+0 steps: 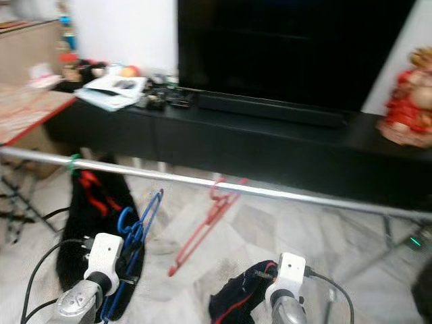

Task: Hang hanger

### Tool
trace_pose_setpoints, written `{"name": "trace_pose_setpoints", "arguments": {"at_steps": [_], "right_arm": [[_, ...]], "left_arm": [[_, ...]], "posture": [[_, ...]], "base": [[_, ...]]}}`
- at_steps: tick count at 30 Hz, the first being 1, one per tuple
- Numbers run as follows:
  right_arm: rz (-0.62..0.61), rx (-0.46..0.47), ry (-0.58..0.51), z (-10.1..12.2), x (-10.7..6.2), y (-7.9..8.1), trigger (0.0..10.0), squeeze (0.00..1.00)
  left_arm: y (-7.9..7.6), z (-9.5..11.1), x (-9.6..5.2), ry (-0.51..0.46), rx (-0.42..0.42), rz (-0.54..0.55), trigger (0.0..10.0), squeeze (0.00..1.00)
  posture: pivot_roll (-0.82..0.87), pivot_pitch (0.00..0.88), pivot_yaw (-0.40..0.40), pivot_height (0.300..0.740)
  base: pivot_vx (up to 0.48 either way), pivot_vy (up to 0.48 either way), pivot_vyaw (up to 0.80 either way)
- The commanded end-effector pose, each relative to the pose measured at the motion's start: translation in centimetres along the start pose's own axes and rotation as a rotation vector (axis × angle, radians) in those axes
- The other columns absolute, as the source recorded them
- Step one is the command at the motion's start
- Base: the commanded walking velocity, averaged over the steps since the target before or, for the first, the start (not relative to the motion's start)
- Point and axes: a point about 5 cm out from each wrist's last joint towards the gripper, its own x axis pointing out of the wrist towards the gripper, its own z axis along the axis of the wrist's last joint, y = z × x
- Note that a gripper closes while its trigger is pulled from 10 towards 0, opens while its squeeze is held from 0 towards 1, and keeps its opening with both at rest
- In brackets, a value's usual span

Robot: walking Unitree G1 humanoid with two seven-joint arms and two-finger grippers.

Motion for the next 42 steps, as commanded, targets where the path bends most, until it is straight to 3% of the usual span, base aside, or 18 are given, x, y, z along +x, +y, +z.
{"name": "trace_pose_setpoints", "arguments": {"at_steps": [1, 5, 20, 42], "right_arm": [[-0.006, 0.000, -0.020, 0.6, 0.1, -0.2, 10.0, 0.00], [-0.001, 0.002, -0.026, 0.7, 0.2, -0.1, 10.0, 0.00], [0.019, 0.010, -0.028, 0.6, 0.2, 0.4, 10.0, 0.00], [0.017, 0.010, -0.026, 0.7, 0.2, 0.3, 10.0, 0.00]], "left_arm": [[-0.2, 0.5, 0.2, -0.012, 0.014, -0.006, 10.0, 0.00], [-0.1, 0.5, 0.2, -0.008, 0.008, 0.003, 10.0, 0.00], [0.0, 0.3, 0.2, -0.002, -0.013, 0.011, 10.0, 0.00], [0.2, -0.8, 0.6, 0.018, -0.022, 0.019, 10.0, 0.00]], "posture": [[0.11, 0.000, -0.034, 0.740], [0.11, 0.000, -0.033, 0.740], [0.12, 0.000, -0.027, 0.740], [0.12, 0.000, -0.030, 0.740]], "base": [[0.000, 0.000, -0.79], [0.000, 0.000, -0.65], [0.000, 0.000, 0.00], [-0.294, 0.000, 0.00]]}}
